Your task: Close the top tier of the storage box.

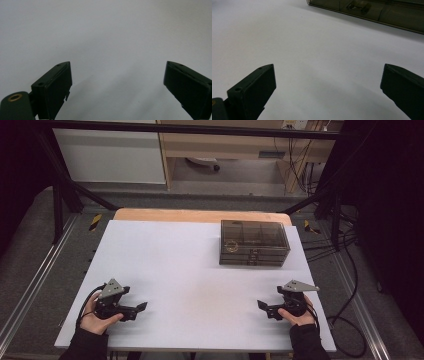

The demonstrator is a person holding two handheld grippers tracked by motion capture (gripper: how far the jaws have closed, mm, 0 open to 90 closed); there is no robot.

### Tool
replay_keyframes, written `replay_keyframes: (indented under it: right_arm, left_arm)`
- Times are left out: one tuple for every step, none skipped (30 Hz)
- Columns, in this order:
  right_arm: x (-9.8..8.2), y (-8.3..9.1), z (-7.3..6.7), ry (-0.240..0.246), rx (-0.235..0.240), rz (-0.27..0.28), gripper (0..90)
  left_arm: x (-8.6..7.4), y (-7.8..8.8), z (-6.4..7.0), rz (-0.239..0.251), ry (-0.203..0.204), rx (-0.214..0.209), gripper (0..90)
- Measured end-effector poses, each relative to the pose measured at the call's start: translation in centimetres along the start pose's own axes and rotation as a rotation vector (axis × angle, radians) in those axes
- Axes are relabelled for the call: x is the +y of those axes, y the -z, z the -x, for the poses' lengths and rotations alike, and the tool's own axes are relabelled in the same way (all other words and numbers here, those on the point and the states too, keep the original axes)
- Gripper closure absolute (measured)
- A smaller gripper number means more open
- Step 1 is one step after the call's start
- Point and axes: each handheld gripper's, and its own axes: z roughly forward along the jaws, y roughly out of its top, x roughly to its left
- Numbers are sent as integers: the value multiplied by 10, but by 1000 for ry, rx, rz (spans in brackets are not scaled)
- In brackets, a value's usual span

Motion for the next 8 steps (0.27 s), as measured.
replay_keyframes:
  right_arm:
    - [-1, 0, 1, 1, 7, 5, 6]
    - [-2, 1, 2, 0, 8, 3, 6]
    - [-2, 1, 2, -1, 4, 3, 6]
    - [-3, 1, 3, -1, 5, 1, 6]
    - [-4, 1, 4, 1, 5, -2, 6]
    - [-4, 1, 4, 1, 6, -2, 6]
    - [-4, 1, 4, 3, 8, -3, 6]
    - [-4, 1, 4, 4, 10, -1, 6]
  left_arm:
    - [0, 0, 0, 0, 0, 0, 80]
    - [0, 0, 0, -1, -2, -1, 80]
    - [0, 0, 0, 0, -2, -1, 80]
    - [0, 0, 0, -1, -2, -1, 80]
    - [0, 0, 0, -1, -2, -1, 80]
    - [0, 0, 0, -1, -2, -1, 80]
    - [0, 0, 0, -2, -2, -1, 80]
    - [0, 0, 0, -2, -2, -1, 80]
